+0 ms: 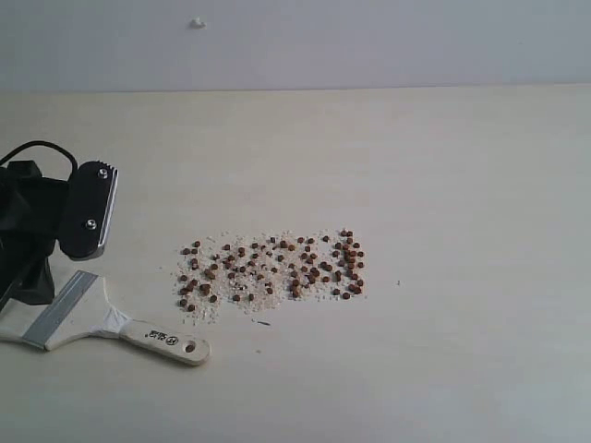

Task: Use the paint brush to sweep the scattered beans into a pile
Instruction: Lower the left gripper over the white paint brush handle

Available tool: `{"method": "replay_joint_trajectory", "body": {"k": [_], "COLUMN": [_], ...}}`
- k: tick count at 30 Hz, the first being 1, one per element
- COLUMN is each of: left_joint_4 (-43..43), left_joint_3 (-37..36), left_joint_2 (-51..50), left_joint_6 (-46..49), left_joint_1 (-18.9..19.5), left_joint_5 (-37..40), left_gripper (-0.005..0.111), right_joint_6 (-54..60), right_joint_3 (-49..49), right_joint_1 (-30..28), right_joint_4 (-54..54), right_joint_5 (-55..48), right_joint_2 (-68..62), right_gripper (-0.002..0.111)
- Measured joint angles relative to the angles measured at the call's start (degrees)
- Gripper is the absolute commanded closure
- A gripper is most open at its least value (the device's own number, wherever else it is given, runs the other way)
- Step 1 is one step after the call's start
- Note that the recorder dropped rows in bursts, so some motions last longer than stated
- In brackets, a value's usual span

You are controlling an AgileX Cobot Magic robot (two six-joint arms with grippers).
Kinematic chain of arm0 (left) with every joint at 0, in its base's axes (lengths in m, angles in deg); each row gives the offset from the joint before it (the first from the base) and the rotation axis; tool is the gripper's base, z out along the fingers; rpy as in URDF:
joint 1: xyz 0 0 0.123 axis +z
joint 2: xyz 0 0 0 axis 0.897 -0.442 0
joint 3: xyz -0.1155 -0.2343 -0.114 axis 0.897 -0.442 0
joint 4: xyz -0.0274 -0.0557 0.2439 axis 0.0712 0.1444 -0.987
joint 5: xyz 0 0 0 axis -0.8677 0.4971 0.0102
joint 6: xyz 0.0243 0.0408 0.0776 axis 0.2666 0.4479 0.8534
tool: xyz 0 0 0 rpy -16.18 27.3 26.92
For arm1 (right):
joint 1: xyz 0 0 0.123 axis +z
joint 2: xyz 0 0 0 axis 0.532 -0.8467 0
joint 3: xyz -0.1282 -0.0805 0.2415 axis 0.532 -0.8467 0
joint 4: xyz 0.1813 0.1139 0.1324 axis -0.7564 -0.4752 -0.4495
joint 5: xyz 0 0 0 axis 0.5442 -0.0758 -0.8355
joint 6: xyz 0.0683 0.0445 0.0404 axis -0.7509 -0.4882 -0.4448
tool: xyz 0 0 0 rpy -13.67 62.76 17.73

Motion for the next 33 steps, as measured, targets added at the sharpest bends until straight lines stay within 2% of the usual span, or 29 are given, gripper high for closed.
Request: {"method": "replay_joint_trajectory", "body": {"k": [33], "left_joint_4": [0.1], "left_joint_3": [0.0], "left_joint_2": [0.0], "left_joint_6": [0.8], "left_joint_1": [0.0], "left_joint_5": [-1.3], "left_gripper": [0.107], "right_joint_6": [0.0], "right_joint_3": [0.0], "right_joint_1": [0.0], "right_joint_4": [0.0], "right_joint_5": [0.0], "right_joint_2": [0.0], "right_gripper": [0.108]}}
